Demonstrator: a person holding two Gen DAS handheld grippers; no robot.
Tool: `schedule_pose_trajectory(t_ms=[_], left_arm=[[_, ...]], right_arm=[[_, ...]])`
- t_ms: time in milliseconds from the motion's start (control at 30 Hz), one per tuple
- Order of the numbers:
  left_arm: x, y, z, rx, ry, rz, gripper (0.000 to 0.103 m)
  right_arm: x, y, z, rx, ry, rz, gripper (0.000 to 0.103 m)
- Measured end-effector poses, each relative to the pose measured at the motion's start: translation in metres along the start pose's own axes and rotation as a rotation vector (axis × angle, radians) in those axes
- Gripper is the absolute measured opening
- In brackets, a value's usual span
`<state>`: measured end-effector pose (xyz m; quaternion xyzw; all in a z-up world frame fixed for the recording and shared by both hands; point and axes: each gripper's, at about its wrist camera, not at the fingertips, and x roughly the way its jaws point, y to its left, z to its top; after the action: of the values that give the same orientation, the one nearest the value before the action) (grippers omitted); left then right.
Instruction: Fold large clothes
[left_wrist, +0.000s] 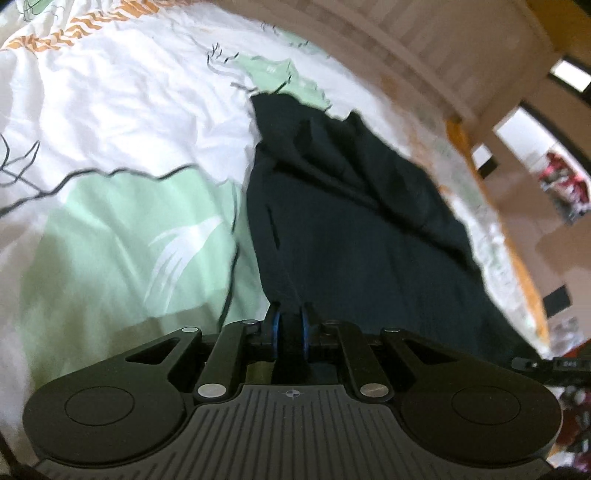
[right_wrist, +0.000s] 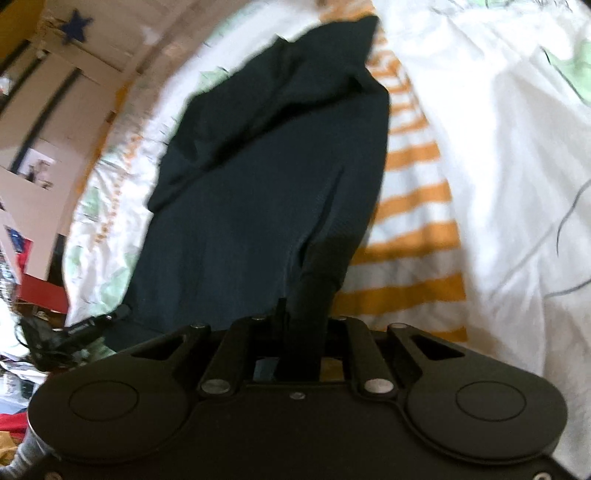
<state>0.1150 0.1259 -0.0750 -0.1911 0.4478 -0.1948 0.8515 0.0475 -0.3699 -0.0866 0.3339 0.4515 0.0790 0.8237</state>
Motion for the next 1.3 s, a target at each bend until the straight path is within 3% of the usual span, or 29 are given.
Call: schedule_pose_trajectory(t_ms=[300, 500, 733, 1000, 1167, 1200, 1267, 1300], left_arm=[[-0.019, -0.020, 0.057, -0.022, -0.164, -0.109, 0.010], [0.002, -0.039, 0.117, -0.023, -0.257, -0.124, 0.010], [0.062, -0.051, 0.178, -0.027, -0.284, -0.069, 0.010], [0.135, -0.038, 0.201, -0.041, -0.246, 0.024, 0.012], [0.160, -0.020, 0.206, -0.113, -0.222, 0.009, 0.023], [0.160, -0.017, 0.206, -0.127, -0.222, 0.004, 0.030], [0.154, -0.014, 0.205, -0.113, -0.263, 0.017, 0.054], [0.149, -0.014, 0.204, -0.096, -0.291, 0.029, 0.076]], right_arm=[[-0.017, 0.029, 0.042, -0.054, -0.195, 0.139, 0.017], [-0.014, 0.034, 0.094, -0.025, -0.326, 0.188, 0.018], [0.024, 0.027, 0.155, -0.001, -0.384, 0.132, 0.018], [0.086, -0.004, 0.214, 0.048, -0.365, 0.013, 0.019], [0.116, -0.022, 0.226, 0.105, -0.323, -0.004, 0.026], [0.117, -0.024, 0.226, 0.118, -0.324, 0.003, 0.027], [0.118, -0.025, 0.226, 0.116, -0.322, 0.010, 0.031], [0.118, -0.024, 0.226, 0.104, -0.322, 0.010, 0.037]])
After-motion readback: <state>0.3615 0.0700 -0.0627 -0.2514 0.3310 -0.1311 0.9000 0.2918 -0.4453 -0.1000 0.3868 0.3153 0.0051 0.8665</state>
